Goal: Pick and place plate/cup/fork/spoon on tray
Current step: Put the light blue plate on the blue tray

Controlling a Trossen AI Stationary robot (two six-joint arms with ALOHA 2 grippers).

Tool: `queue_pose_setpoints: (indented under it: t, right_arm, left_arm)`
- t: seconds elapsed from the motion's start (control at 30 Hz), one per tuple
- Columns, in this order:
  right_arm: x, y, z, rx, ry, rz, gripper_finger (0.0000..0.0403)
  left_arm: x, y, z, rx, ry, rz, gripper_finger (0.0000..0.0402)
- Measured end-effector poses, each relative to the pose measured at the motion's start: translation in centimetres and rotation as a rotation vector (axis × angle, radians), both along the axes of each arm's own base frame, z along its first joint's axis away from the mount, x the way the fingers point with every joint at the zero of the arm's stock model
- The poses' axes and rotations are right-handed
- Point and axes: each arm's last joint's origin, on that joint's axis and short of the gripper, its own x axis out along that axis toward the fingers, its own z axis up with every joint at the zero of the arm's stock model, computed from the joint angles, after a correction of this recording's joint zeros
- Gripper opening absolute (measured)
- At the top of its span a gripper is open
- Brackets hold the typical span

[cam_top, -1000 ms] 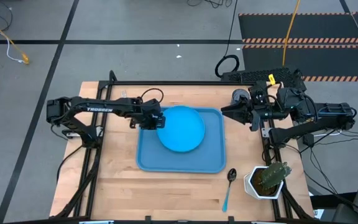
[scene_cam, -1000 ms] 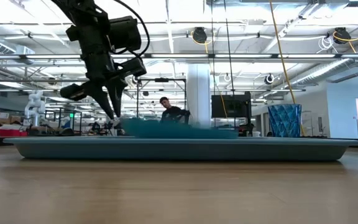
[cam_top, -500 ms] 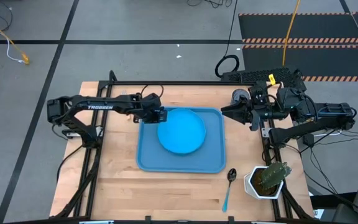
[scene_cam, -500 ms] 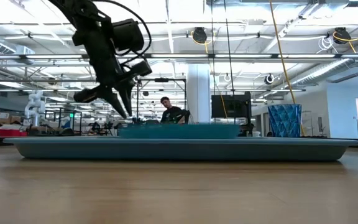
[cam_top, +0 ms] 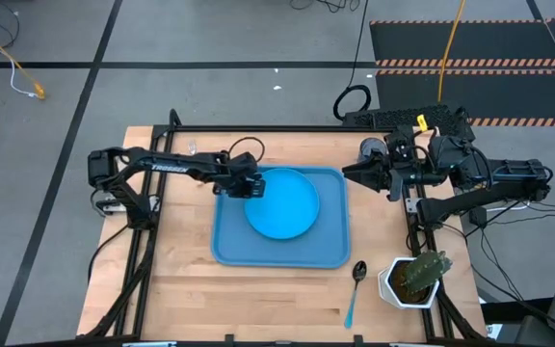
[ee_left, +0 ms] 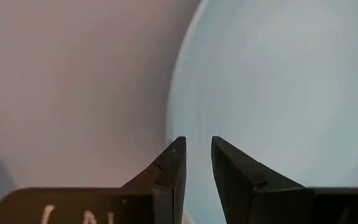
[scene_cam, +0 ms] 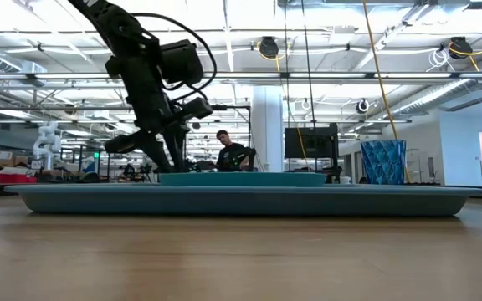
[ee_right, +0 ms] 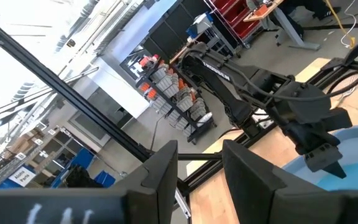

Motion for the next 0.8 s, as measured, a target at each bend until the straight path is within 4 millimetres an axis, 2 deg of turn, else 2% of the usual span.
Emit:
queue_pose_setpoints:
  t: [0.27, 0.8]
  right_arm:
    - [0.0, 0.0, 0.0, -0.017, 0.003, 0.000, 0.0121]
    - [0.0, -0.5, 0.0, -0.041, 0.004, -0.030, 0.0121]
  left_arm:
    - [-0.4, -1.6, -0.3, -0.049, 0.074, -0.100, 0.0077]
    - [0.7, -5.6, -0.1, -0.107, 0.021, -0.204, 0.0076]
